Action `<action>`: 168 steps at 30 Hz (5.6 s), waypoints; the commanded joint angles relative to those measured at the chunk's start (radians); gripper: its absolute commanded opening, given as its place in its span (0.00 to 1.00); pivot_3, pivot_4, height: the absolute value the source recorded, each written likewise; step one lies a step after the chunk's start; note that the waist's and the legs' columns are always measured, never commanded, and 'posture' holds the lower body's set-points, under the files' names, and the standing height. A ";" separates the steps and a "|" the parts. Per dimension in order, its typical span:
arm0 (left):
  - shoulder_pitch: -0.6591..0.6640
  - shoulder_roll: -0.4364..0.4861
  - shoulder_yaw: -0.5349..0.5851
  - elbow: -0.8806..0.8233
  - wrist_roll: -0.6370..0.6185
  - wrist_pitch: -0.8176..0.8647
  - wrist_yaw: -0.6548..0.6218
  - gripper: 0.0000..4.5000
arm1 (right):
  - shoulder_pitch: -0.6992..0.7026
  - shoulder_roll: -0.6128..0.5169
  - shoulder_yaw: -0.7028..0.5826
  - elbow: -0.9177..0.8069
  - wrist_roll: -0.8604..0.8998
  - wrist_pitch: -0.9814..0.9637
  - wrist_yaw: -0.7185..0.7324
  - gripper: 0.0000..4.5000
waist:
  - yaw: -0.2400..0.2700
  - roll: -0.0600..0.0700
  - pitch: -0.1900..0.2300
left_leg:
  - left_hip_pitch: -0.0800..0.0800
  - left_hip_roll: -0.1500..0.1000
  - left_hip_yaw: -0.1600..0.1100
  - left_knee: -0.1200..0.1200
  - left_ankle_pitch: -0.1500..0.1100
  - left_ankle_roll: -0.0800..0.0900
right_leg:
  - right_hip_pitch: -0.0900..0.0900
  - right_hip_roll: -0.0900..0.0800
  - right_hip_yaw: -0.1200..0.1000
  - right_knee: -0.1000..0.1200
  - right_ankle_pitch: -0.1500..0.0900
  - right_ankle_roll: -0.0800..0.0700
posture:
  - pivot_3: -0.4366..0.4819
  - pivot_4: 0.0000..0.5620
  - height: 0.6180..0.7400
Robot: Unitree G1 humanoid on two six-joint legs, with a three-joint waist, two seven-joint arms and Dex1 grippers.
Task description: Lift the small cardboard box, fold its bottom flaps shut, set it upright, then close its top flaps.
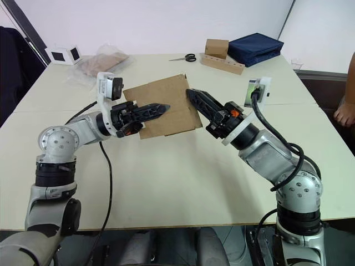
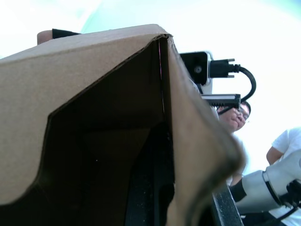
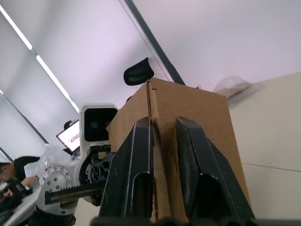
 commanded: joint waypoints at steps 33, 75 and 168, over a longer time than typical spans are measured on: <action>-0.027 -0.022 0.074 -0.026 -0.137 0.020 0.105 0.00 | -0.030 -0.082 -0.109 0.120 -0.014 -0.053 0.067 0.17 | -0.001 0.000 0.000 | 0.000 0.000 0.000 0.000 0.000 0.000 | 0.000 0.000 0.000 0.000 0.000 0.000 | 0.48 0.27 1.00; -0.072 0.001 0.009 0.036 -0.055 0.005 0.012 0.00 | -0.041 -0.003 0.070 -0.030 -0.148 0.034 0.112 0.01 | -0.002 0.000 0.000 | 0.000 0.000 0.000 -0.001 0.000 0.000 | -0.001 0.000 0.000 -0.001 0.000 0.000 | 0.48 0.27 1.00; 0.042 0.194 -0.039 0.111 0.612 -0.443 -0.002 0.02 | 0.053 -0.066 0.221 0.140 -0.937 -0.030 0.393 0.00 | -0.020 0.000 0.010 | -0.001 0.000 0.001 0.002 -0.001 0.001 | -0.001 -0.001 0.001 0.003 -0.001 0.000 | 0.48 0.27 1.00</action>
